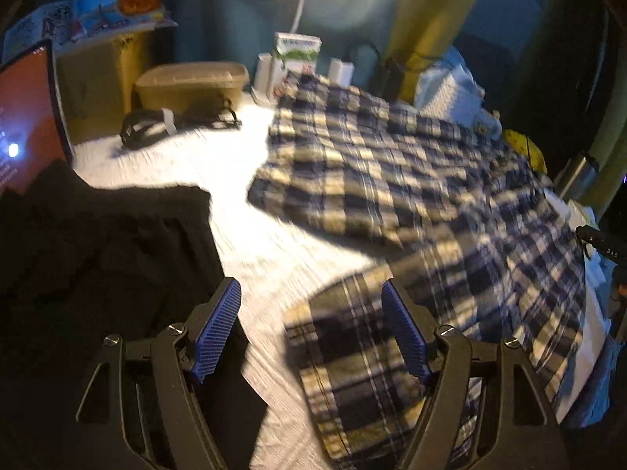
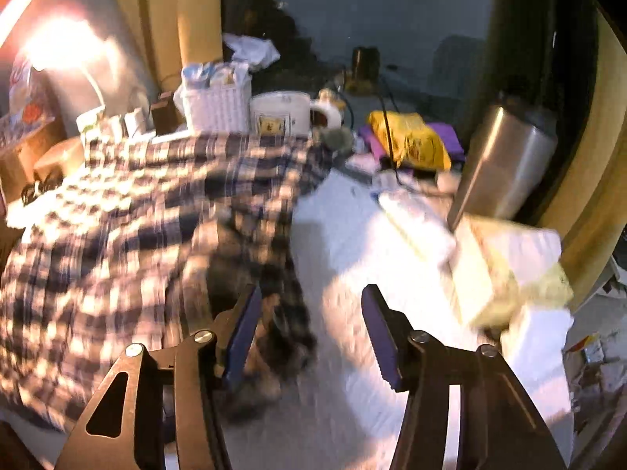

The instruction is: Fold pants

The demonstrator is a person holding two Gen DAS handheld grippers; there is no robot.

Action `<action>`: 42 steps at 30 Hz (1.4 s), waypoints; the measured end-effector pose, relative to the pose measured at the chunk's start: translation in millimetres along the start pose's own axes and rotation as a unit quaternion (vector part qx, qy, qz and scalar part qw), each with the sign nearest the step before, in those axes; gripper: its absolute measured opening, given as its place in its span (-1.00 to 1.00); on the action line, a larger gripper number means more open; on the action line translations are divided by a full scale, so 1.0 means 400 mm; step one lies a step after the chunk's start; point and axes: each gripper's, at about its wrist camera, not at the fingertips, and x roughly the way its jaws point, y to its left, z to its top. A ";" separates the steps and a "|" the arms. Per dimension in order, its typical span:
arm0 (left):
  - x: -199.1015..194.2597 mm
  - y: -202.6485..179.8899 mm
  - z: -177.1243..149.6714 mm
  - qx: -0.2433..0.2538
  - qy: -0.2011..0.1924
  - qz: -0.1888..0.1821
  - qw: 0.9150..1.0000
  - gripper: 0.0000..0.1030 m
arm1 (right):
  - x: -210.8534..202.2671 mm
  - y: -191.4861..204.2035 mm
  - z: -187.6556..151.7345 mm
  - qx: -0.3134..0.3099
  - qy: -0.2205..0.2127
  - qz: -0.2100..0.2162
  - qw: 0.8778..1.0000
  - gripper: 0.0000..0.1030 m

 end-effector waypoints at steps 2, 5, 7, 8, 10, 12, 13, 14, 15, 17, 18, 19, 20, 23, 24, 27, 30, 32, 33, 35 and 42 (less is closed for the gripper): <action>0.015 -0.009 -0.014 0.006 0.012 0.001 1.000 0.44 | 0.001 0.004 -0.025 -0.009 0.007 0.010 1.000 0.08; 0.026 -0.023 -0.024 0.018 0.015 0.003 1.000 0.44 | 0.004 0.016 -0.039 -0.015 0.010 0.024 1.000 0.08; 0.041 -0.028 -0.028 0.020 0.022 0.002 1.000 0.44 | 0.016 0.026 -0.039 -0.017 0.014 0.032 0.999 0.08; 0.043 -0.035 -0.027 0.028 0.021 0.009 0.999 0.44 | 0.022 0.029 -0.038 -0.018 0.016 0.032 0.999 0.08; 0.048 -0.047 -0.026 0.040 0.025 0.016 0.999 0.44 | 0.044 0.040 -0.042 -0.019 0.030 0.037 0.999 0.08; 0.051 -0.058 -0.027 0.052 0.028 0.023 0.998 0.44 | 0.063 0.057 -0.053 -0.030 0.043 0.028 0.998 0.06; 0.052 -0.062 -0.028 0.057 0.029 0.023 0.998 0.44 | 0.065 0.063 -0.057 -0.034 0.044 0.024 0.998 -0.17; 0.053 -0.067 -0.029 0.063 0.029 0.021 0.997 0.40 | 0.065 0.068 -0.061 -0.036 0.044 0.023 0.998 -0.31; 0.052 -0.072 -0.030 0.068 0.029 0.011 0.997 0.09 | 0.062 0.066 -0.064 -0.034 0.043 0.024 0.998 -0.41; 0.051 -0.081 -0.030 0.075 0.027 0.003 0.997 -0.60 | 0.058 0.066 -0.067 -0.033 0.041 0.027 0.998 -0.52; 0.053 -0.083 -0.029 0.074 0.028 -0.001 0.997 -0.82 | 0.053 0.065 -0.069 -0.033 0.040 0.026 0.998 -0.56; 0.055 -0.082 -0.027 0.070 0.031 -0.011 0.997 -0.83 | 0.047 0.065 -0.070 -0.030 0.036 0.027 0.999 -0.58; 0.055 -0.082 -0.025 0.065 0.029 -0.015 0.997 -0.90 | 0.040 0.065 -0.071 -0.029 0.033 0.028 0.999 -0.59; 0.046 -0.076 -0.010 0.056 0.013 -0.014 0.998 -0.93 | 0.007 0.068 -0.063 -0.028 0.017 0.025 0.999 -0.62; 0.036 -0.073 -0.001 0.053 0.005 -0.011 0.999 -0.93 | -0.007 0.068 -0.057 -0.028 0.011 0.024 0.999 -0.63; 0.001 -0.054 0.044 0.047 -0.031 0.004 0.998 -0.93 | -0.053 0.071 -0.031 -0.031 -0.013 0.022 0.999 -0.65; -0.026 -0.035 0.102 0.048 -0.058 0.014 0.997 -0.93 | -0.102 0.076 0.000 -0.031 -0.038 0.025 0.998 -0.65; -0.033 -0.032 0.139 0.058 -0.074 0.024 0.995 -0.93 | -0.133 0.082 0.016 -0.034 -0.054 0.025 0.998 -0.65; -0.032 -0.031 0.156 0.065 -0.081 0.032 0.994 -0.93 | -0.142 0.084 0.021 -0.034 -0.059 0.026 0.997 -0.65; -0.012 -0.020 0.181 0.073 -0.086 0.040 0.993 -0.93 | -0.148 0.088 0.028 -0.034 -0.062 0.030 0.997 -0.65; 0.108 0.034 0.206 0.031 -0.005 0.033 0.999 -0.16 | 0.002 0.041 -0.001 0.009 -0.021 0.010 1.000 -0.66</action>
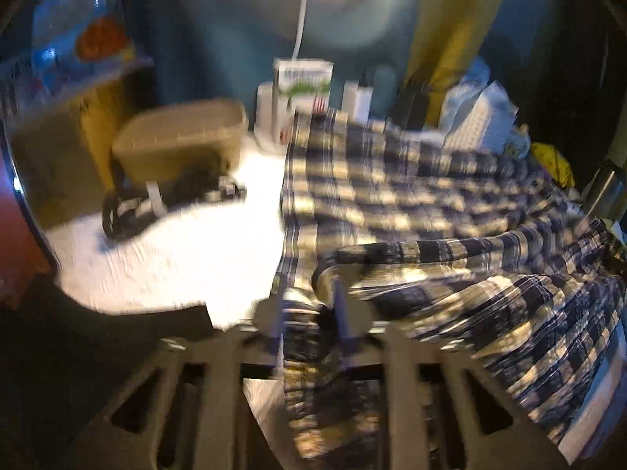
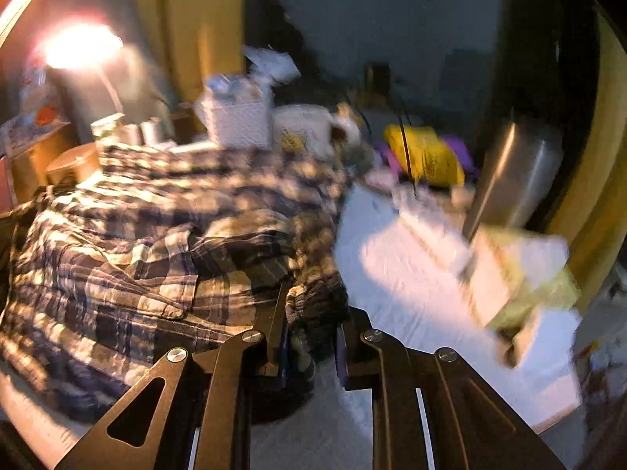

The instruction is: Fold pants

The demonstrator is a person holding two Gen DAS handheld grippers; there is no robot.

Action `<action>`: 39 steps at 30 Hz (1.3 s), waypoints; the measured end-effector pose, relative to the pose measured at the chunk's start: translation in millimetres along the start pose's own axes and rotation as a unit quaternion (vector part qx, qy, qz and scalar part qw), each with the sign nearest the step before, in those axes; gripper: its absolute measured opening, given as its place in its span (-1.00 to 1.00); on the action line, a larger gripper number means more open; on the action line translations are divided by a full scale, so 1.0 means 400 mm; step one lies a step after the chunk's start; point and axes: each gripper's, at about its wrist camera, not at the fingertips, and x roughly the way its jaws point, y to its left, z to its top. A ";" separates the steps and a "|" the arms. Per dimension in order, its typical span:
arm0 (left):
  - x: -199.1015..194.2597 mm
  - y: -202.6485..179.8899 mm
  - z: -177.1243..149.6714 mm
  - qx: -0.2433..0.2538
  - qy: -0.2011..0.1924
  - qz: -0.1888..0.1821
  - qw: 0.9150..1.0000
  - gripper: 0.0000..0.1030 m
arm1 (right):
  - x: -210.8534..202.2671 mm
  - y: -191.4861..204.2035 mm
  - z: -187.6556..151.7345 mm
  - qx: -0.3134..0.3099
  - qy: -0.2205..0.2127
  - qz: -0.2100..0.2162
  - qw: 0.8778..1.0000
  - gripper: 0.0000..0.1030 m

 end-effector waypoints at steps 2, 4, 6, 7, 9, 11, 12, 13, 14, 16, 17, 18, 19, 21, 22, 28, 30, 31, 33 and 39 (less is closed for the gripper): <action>-0.024 0.000 -0.027 -0.001 0.004 -0.007 1.000 -0.10 | 0.036 -0.017 -0.014 0.011 0.016 -0.008 1.000 -0.66; -0.065 -0.003 -0.061 -0.002 0.007 -0.006 1.000 -0.06 | 0.055 -0.034 -0.029 0.023 0.029 -0.006 0.999 -0.66; -0.108 -0.001 -0.106 -0.015 0.013 -0.017 1.000 0.19 | 0.051 -0.047 -0.036 0.029 0.028 0.002 0.999 -0.65; -0.129 0.000 -0.134 -0.026 0.018 -0.028 0.999 0.21 | 0.047 -0.055 -0.038 0.029 0.029 0.012 0.999 -0.57; -0.154 -0.009 -0.190 -0.041 0.039 -0.054 0.997 0.22 | 0.031 -0.067 -0.038 0.027 0.027 0.013 0.999 -0.15; -0.178 -0.027 -0.246 -0.046 0.050 -0.068 0.995 0.22 | 0.003 -0.082 -0.041 0.030 0.014 0.009 0.999 0.35; -0.185 -0.034 -0.266 -0.047 0.056 -0.073 0.995 0.22 | -0.013 -0.091 -0.041 0.033 0.003 0.013 0.999 0.41; -0.192 -0.045 -0.290 -0.048 0.064 -0.080 0.994 0.22 | -0.033 -0.104 -0.041 0.040 -0.007 0.020 0.999 0.41; -0.194 -0.055 -0.303 -0.049 0.071 -0.083 0.993 0.22 | -0.040 -0.110 -0.042 0.044 -0.010 0.023 0.999 0.41; -0.192 -0.073 -0.326 -0.050 0.086 -0.085 0.991 0.22 | -0.048 -0.121 -0.051 0.046 -0.010 0.028 0.999 0.41; -0.190 -0.083 -0.334 -0.048 0.088 -0.080 0.992 0.23 | -0.045 -0.122 -0.057 0.042 -0.005 0.032 0.999 0.41; -0.194 -0.092 -0.337 -0.038 0.081 -0.070 0.994 0.23 | -0.038 -0.120 -0.064 0.037 0.001 0.034 0.999 0.41; -0.195 -0.100 -0.339 -0.029 0.085 -0.064 0.994 0.23 | -0.025 -0.114 -0.074 0.031 0.013 0.038 0.999 0.40; -0.201 -0.105 -0.346 -0.022 0.084 -0.061 0.994 0.23 | -0.004 -0.101 -0.090 0.023 0.029 0.052 0.998 0.40; -0.201 -0.111 -0.350 -0.021 0.085 -0.061 0.994 0.23 | 0.005 -0.094 -0.097 0.020 0.033 0.056 0.998 0.40; -0.211 -0.155 -0.382 0.028 0.039 -0.002 0.999 -0.72 | 0.034 -0.034 -0.109 -0.020 0.056 0.063 0.996 -0.34; -0.215 -0.142 -0.385 0.013 0.030 -0.010 0.999 -0.93 | 0.034 -0.016 -0.114 -0.036 0.059 0.055 0.996 -0.46; -0.217 -0.136 -0.386 0.006 0.026 -0.010 1.000 -0.93 | 0.026 -0.011 -0.114 -0.036 0.056 0.053 0.996 -0.49; -0.236 -0.124 -0.379 -0.005 0.010 -0.021 1.000 -0.95 | 0.013 -0.014 -0.113 -0.025 0.052 0.051 0.997 -0.50; -0.316 -0.073 -0.319 -0.023 -0.034 -0.051 0.998 -0.95 | -0.099 -0.024 -0.083 -0.008 0.011 0.031 0.999 -0.51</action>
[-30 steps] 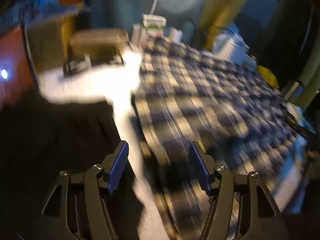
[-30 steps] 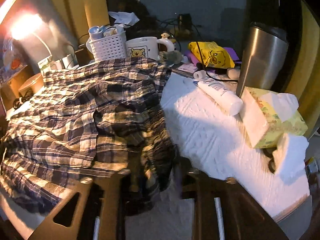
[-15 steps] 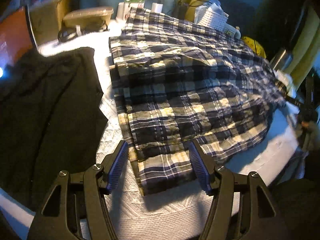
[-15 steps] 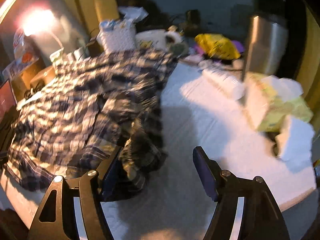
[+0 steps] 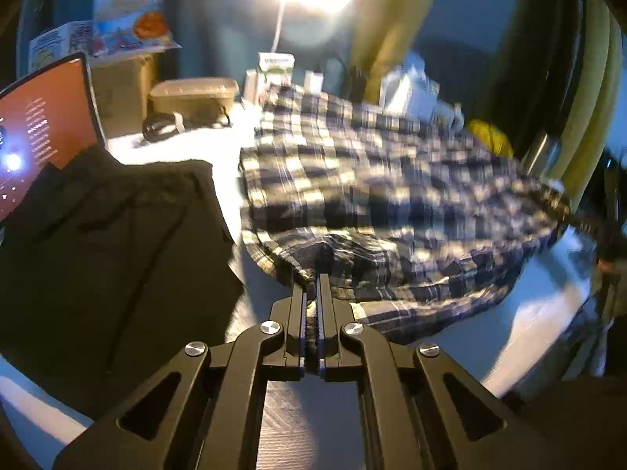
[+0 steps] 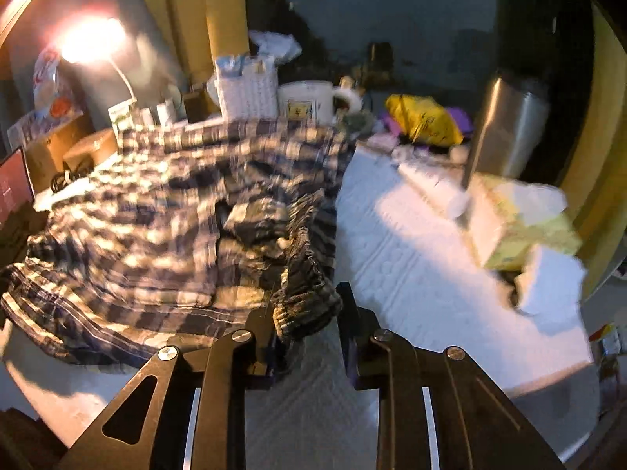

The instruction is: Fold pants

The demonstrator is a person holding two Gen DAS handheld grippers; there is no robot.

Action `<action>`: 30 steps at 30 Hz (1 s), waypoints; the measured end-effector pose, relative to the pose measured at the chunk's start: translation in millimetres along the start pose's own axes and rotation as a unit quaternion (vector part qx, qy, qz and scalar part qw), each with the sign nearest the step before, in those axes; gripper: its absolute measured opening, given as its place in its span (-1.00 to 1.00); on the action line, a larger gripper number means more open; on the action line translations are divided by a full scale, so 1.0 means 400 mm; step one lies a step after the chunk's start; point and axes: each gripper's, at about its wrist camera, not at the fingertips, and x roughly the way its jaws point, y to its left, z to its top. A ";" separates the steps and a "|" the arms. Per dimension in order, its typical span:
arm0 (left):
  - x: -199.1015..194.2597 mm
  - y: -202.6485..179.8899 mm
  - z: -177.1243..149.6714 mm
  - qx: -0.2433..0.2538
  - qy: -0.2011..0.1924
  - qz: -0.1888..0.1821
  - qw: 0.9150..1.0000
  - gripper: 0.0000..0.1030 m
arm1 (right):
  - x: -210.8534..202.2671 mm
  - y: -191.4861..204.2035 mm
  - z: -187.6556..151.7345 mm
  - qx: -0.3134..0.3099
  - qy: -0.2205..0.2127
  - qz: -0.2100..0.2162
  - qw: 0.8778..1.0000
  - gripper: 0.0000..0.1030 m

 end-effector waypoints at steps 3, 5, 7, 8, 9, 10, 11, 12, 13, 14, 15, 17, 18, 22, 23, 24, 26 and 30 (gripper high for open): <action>-0.038 0.028 0.028 -0.015 -0.013 -0.018 1.000 -0.95 | -0.060 0.011 0.013 -0.007 -0.021 -0.015 1.000 -0.51; -0.058 0.040 0.038 -0.018 -0.019 -0.026 0.999 -0.95 | -0.091 0.017 0.013 -0.006 -0.028 -0.022 0.999 -0.51; -0.072 0.045 0.034 -0.013 -0.019 -0.029 0.999 -0.95 | -0.109 0.020 0.009 -0.004 -0.029 -0.026 0.999 -0.51; -0.075 0.048 0.031 -0.013 -0.017 -0.030 0.999 -0.95 | -0.113 0.022 0.005 -0.005 -0.028 -0.029 0.999 -0.51; -0.076 0.053 0.026 -0.014 -0.014 -0.032 0.999 -0.95 | -0.116 0.025 0.000 -0.006 -0.027 -0.032 0.999 -0.51; -0.074 0.058 0.020 -0.016 -0.008 -0.035 0.999 -0.95 | -0.118 0.028 -0.007 -0.007 -0.025 -0.035 0.999 -0.51; -0.071 0.061 0.011 -0.017 -0.001 -0.037 0.999 -0.95 | -0.119 0.032 -0.013 -0.009 -0.021 -0.038 0.999 -0.51; -0.066 0.064 0.002 -0.017 0.006 -0.037 0.999 -0.95 | -0.116 0.036 -0.024 -0.012 -0.015 -0.044 0.999 -0.51; -0.060 0.066 -0.011 -0.017 0.014 -0.038 0.999 -0.95 | -0.111 0.037 -0.031 -0.014 -0.011 -0.047 0.999 -0.51; -0.056 0.068 -0.029 -0.020 0.025 -0.040 0.999 -0.95 | -0.101 0.037 -0.043 -0.014 -0.004 -0.051 0.999 -0.51; -0.047 0.069 -0.048 -0.021 0.038 -0.042 0.998 -0.95 | -0.095 0.037 -0.053 -0.014 0.002 -0.053 0.999 -0.51; -0.038 0.069 -0.083 -0.020 0.056 -0.043 0.997 -0.95 | -0.080 0.036 -0.079 -0.008 0.013 -0.055 0.998 -0.51; -0.032 0.071 -0.096 -0.022 0.064 -0.043 0.997 -0.95 | -0.073 0.036 -0.090 -0.006 0.017 -0.055 0.998 -0.51; -0.020 0.076 -0.142 -0.026 0.087 -0.038 0.995 -0.96 | -0.043 0.033 -0.138 0.000 0.033 -0.061 0.998 -0.51; -0.019 0.077 -0.149 -0.025 0.089 -0.036 0.995 -0.96 | -0.036 0.032 -0.151 0.001 0.035 -0.064 0.997 -0.51; -0.019 0.079 -0.153 -0.023 0.090 -0.033 0.995 -0.96 | -0.033 0.030 -0.156 0.002 0.036 -0.064 0.997 -0.51; -0.022 0.080 -0.155 -0.017 0.091 -0.028 0.995 -0.95 | -0.032 0.023 -0.167 0.009 0.034 -0.064 0.997 -0.51; -0.039 0.081 -0.146 -0.009 0.083 -0.032 0.996 -0.95 | -0.042 0.015 -0.178 0.021 0.028 -0.065 0.997 -0.50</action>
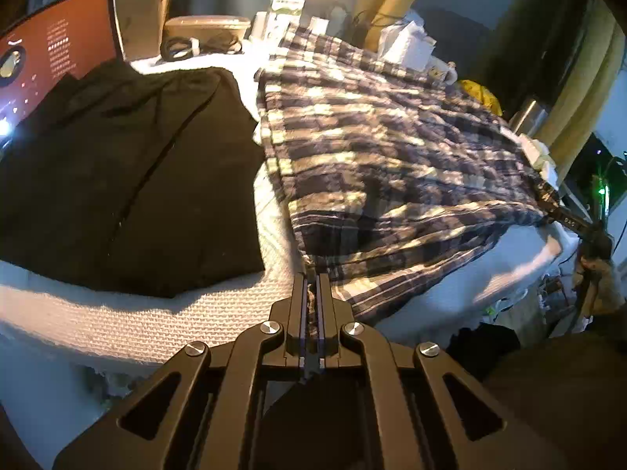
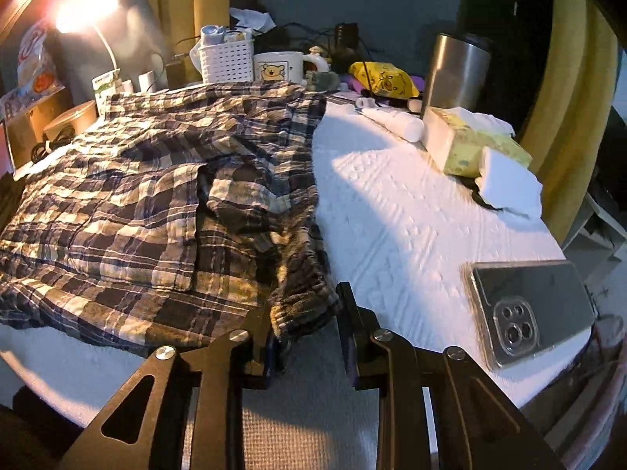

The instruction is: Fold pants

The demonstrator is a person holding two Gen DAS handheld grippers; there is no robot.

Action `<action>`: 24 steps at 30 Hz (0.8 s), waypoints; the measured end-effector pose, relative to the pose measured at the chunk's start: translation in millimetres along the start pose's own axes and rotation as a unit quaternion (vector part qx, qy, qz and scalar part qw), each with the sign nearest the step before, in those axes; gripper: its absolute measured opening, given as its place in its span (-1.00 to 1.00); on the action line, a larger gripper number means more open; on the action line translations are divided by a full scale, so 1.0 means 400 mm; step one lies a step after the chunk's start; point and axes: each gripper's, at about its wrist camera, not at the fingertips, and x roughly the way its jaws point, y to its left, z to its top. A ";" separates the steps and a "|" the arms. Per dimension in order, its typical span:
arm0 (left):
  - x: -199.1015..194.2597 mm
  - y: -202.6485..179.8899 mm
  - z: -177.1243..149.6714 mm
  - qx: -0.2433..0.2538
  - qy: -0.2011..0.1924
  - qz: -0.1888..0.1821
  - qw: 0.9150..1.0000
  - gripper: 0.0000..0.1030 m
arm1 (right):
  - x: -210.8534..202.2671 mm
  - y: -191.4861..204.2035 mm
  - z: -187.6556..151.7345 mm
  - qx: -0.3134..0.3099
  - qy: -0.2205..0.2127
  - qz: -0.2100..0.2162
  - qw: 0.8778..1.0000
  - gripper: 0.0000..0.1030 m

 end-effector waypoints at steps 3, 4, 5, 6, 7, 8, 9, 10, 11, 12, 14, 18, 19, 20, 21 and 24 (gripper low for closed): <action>-0.025 -0.008 0.010 0.012 -0.025 0.001 1.000 -0.94 | -0.036 -0.009 -0.001 0.008 -0.025 0.005 1.000 -0.29; -0.032 -0.015 0.014 0.017 -0.033 0.002 0.999 -0.94 | -0.052 -0.013 -0.002 0.007 -0.037 -0.004 0.999 -0.08; -0.038 -0.023 0.018 0.023 -0.041 0.004 0.999 -0.93 | -0.067 -0.020 -0.004 0.006 -0.048 -0.011 0.999 0.04; -0.044 -0.033 0.022 0.029 -0.051 0.003 0.998 -0.93 | -0.080 -0.027 -0.006 0.008 -0.056 -0.014 0.998 0.18; -0.046 -0.039 0.025 0.034 -0.056 0.001 0.998 -0.93 | -0.093 -0.036 -0.009 0.010 -0.063 -0.017 0.998 0.18; -0.048 -0.050 0.030 0.041 -0.061 0.000 0.997 -0.92 | -0.100 -0.040 -0.012 0.010 -0.065 -0.018 0.998 0.18; -0.050 -0.062 0.035 0.048 -0.067 -0.001 0.997 -0.92 | -0.105 -0.045 -0.017 0.010 -0.065 -0.020 0.998 0.18; -0.052 -0.069 0.037 0.052 -0.071 -0.004 0.996 -0.89 | -0.110 -0.048 -0.023 0.009 -0.066 -0.021 0.998 0.18; -0.052 -0.080 0.042 0.058 -0.075 -0.012 0.995 -0.71 | -0.116 -0.050 -0.029 0.009 -0.068 -0.022 0.997 0.18; -0.051 -0.090 0.045 0.062 -0.079 -0.020 0.995 -0.34 | -0.120 -0.052 -0.033 0.009 -0.069 -0.022 0.997 0.18; -0.043 -0.116 0.047 0.073 -0.090 -0.038 0.993 -0.01 | -0.127 -0.057 -0.044 0.014 -0.071 -0.018 0.997 0.18; 0.011 -0.158 0.036 0.103 -0.068 -0.046 0.991 -0.01 | -0.128 -0.056 -0.058 0.016 -0.068 -0.011 0.997 0.18; 0.023 -0.162 0.029 0.109 -0.061 -0.043 0.991 -0.01 | -0.127 -0.054 -0.060 0.016 -0.066 -0.010 0.998 0.18; 0.033 -0.164 0.022 0.115 -0.053 -0.040 0.991 -0.01 | -0.125 -0.053 -0.063 0.015 -0.064 -0.009 0.998 0.18; 0.042 -0.165 0.014 0.122 -0.045 -0.037 0.991 -0.01 | -0.124 -0.051 -0.065 0.015 -0.062 -0.009 0.998 0.18; 0.048 -0.156 -0.008 0.135 -0.029 -0.030 0.990 0.01 | -0.122 -0.054 -0.072 0.016 -0.059 -0.009 0.998 0.18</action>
